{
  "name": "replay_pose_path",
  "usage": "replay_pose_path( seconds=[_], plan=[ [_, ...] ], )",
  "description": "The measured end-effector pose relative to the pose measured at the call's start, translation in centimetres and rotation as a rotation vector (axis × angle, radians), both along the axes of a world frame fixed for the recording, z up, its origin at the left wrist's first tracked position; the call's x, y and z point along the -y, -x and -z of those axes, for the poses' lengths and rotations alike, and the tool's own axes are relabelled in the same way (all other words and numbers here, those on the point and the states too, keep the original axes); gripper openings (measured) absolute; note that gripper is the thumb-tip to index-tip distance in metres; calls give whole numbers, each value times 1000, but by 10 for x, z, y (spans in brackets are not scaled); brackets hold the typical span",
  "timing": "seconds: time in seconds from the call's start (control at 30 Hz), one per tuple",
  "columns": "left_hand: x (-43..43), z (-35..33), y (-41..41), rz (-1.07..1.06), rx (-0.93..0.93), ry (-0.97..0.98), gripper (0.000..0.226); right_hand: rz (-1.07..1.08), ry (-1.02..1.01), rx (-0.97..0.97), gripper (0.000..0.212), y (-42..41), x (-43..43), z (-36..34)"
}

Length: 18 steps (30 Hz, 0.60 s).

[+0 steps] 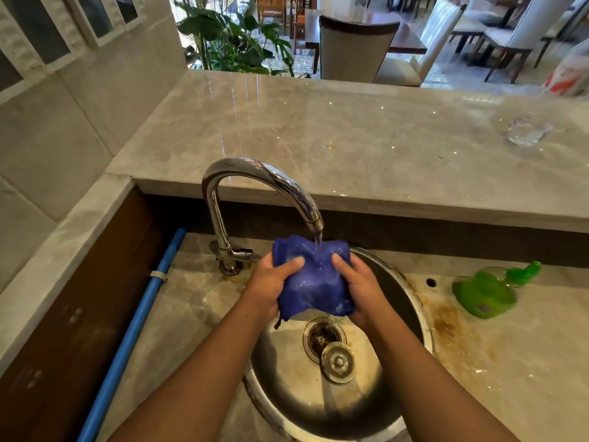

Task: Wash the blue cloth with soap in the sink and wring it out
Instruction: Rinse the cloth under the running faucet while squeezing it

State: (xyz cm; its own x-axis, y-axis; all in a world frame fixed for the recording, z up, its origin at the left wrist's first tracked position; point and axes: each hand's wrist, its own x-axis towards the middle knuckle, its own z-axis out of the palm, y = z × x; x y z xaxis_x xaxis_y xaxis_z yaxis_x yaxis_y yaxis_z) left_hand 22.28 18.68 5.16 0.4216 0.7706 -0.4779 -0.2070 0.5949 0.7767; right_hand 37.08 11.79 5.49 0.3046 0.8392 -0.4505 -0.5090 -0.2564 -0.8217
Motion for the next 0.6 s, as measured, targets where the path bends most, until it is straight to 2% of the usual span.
replay_pose_path(
  seconds=[0.1, 0.2, 0.27, 0.43, 0.5, 0.6],
  plan=[
    [-2, 6, -4, -53, -6, 37, 35, -41, -50, 334, 22, -4, 0, -12],
    [-1, 8, -9, -68, -4, 44, 29, -98, -57, 539, 19, -6, 0, -19],
    [1, 13, -15, -74, -49, 21, 25, -95, -77, 620, 16, -4, 0, -22],
    [8, 15, -34, -112, -110, 40, 28, -60, -164, 626, 12, 15, 1, -33],
    [9, 13, -41, -136, -127, 90, 27, -14, -135, 755, 11, 21, -2, -28],
    [11, 13, -45, -107, -113, 90, 31, -35, -68, 1068, 10, 24, -8, -7]
  ],
)
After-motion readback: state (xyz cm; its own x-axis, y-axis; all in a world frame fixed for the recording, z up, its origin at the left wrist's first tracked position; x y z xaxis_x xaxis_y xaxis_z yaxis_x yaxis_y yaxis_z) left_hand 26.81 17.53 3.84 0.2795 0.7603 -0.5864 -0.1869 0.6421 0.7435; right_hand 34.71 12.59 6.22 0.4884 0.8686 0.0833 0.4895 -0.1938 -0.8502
